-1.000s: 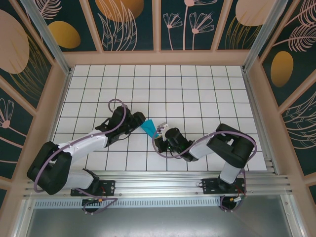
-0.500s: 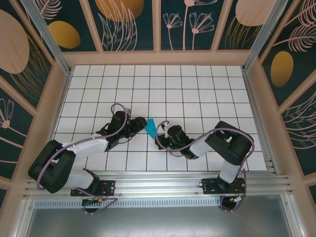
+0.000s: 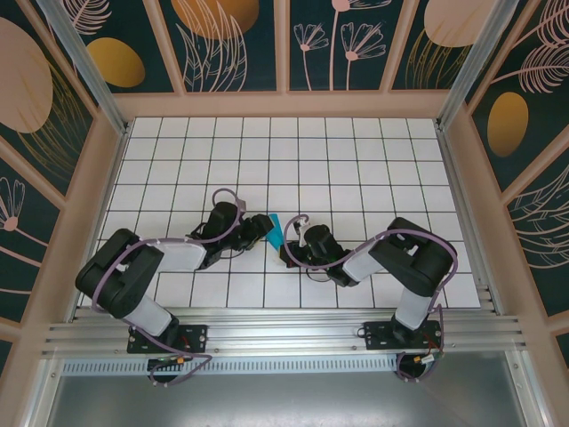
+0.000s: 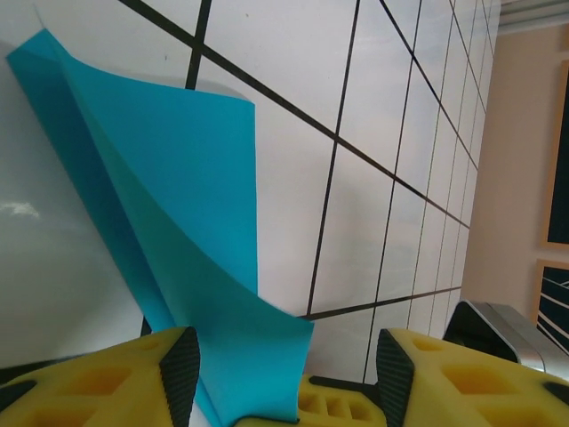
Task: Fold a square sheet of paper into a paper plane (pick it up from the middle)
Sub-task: Fold the wing for the fifth time at the center of the table.
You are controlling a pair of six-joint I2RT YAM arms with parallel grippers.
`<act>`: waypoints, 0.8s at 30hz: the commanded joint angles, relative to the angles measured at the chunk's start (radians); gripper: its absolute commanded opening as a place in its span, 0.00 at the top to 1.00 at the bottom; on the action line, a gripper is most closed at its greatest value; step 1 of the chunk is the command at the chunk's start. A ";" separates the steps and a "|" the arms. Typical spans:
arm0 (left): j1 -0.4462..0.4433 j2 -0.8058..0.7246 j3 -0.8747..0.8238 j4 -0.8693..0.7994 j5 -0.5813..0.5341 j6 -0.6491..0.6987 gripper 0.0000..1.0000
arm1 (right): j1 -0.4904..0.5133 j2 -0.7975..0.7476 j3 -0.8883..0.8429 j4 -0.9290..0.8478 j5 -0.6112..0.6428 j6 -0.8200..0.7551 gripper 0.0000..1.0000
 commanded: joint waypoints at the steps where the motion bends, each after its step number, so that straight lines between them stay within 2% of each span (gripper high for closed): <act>1: 0.005 0.029 0.046 0.056 0.028 -0.006 0.43 | -0.004 -0.007 0.006 -0.050 -0.018 -0.002 0.89; 7: 0.005 0.063 0.070 0.032 0.040 0.003 0.46 | -0.005 -0.028 0.058 -0.131 -0.048 -0.041 0.81; 12: 0.006 0.071 0.077 0.008 0.044 0.010 0.48 | -0.007 -0.031 0.100 -0.197 -0.042 -0.052 0.81; 18: 0.005 0.045 0.076 -0.039 0.011 0.019 0.48 | -0.024 -0.033 0.098 -0.196 -0.059 -0.024 0.94; 24: 0.006 -0.022 0.067 -0.110 -0.060 0.042 0.46 | -0.076 -0.038 0.079 -0.134 -0.189 0.035 0.98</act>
